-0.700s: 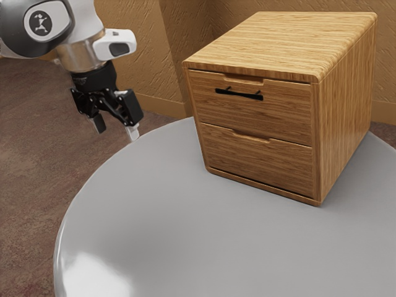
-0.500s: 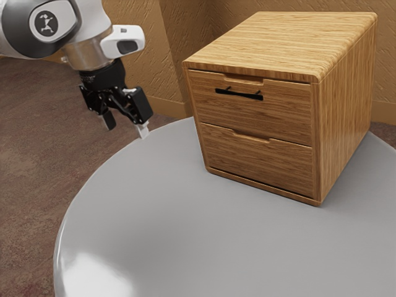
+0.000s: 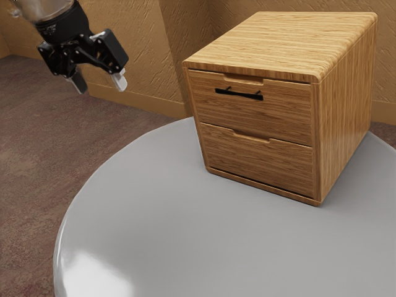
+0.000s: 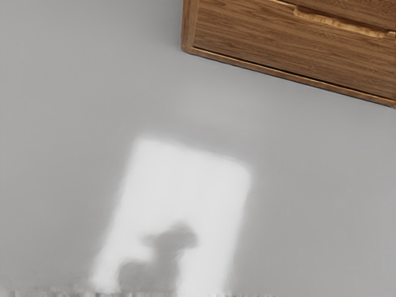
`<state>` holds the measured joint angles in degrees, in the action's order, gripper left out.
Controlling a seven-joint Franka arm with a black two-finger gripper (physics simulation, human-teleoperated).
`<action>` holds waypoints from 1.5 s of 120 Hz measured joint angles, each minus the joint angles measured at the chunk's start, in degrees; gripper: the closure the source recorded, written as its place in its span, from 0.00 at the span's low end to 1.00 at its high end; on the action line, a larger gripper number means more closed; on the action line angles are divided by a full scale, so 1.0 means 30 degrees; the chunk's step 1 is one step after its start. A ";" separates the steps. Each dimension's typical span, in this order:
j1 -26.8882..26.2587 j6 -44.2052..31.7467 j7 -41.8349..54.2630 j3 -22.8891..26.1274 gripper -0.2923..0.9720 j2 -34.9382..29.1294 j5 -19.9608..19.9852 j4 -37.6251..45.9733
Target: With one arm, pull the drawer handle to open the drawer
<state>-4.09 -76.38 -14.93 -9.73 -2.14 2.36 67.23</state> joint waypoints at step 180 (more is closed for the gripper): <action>-0.1361 -0.8842 -2.0570 0.0406 0.33 0.4956 0.1036 0.0083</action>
<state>-8.17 -102.91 -76.64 -8.52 12.72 5.47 67.47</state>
